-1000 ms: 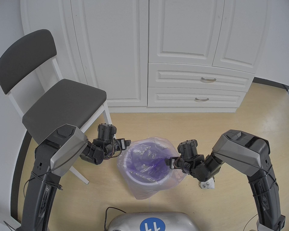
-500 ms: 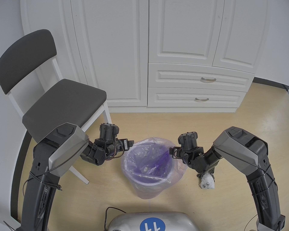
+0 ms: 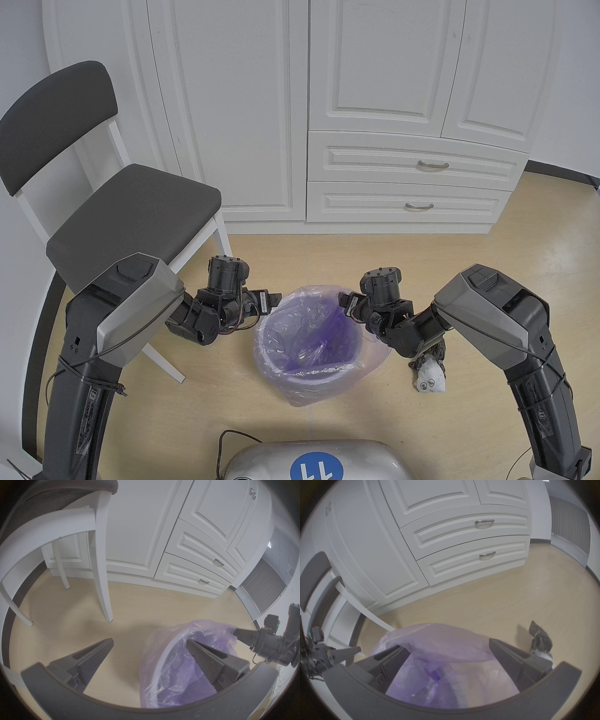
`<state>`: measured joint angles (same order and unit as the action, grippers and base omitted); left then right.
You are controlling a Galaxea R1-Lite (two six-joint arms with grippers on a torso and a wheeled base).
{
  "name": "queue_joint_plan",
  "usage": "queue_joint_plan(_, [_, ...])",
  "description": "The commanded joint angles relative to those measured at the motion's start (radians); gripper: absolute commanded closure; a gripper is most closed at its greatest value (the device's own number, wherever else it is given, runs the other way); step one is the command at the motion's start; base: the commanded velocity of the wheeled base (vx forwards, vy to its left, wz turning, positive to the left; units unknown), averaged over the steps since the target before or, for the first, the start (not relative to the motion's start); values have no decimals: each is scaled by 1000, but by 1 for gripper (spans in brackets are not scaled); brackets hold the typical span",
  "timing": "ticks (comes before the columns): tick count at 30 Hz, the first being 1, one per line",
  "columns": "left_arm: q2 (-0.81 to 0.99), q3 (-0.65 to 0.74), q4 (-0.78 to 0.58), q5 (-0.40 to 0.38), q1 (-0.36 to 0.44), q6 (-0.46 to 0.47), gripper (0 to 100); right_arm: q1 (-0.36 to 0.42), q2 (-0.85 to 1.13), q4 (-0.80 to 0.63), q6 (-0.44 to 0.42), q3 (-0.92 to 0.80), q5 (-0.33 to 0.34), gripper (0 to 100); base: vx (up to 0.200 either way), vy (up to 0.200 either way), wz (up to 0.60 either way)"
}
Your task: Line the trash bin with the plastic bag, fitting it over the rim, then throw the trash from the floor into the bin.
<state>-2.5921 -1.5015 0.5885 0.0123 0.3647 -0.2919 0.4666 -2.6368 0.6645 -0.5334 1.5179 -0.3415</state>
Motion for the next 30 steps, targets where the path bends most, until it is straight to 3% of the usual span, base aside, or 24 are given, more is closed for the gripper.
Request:
queue_joint_plan(1, [29, 14, -6, -18, -52, 37, 0, 26, -37, 43, -88, 51, 13, 0, 0, 0, 0])
queue_joint_plan(2, [56, 53, -3, -66, -79, 51, 0, 30, -55, 63, -128, 65, 18, 0, 0, 0, 0])
queue_joint_plan(4, [64, 73, -1, -91, -85, 54, 0, 30, -57, 66, -128, 68, 18, 0, 0, 0, 0])
queue_joint_plan(5, [95, 145, 11, -198, -101, 68, 0, 30, -60, 64, -125, 65, 22, 0, 0, 0, 0])
queue_joint_plan(8, [98, 187, 53, -269, -107, 96, 0, 30, -51, 52, -123, 47, 36, 0, 0, 0, 0])
queue_joint_plan(14, [73, 207, 91, -293, -112, 134, 0, 10, 17, 53, -117, 5, 50, 0, 0, 0, 0])
queue_joint_plan(21, [76, 254, 82, -344, -145, 227, 0, -5, 159, 67, 29, -229, 193, 0, 0, 0, 0])
queue_joint_plan(24, [78, 257, 82, -347, -147, 231, 0, -6, 164, 67, 36, -237, 199, 0, 0, 0, 0])
queue_joint_plan(30, [52, 253, 65, -350, -155, 269, 0, -65, 198, 10, 130, -271, 220, 0, 0, 0, 0])
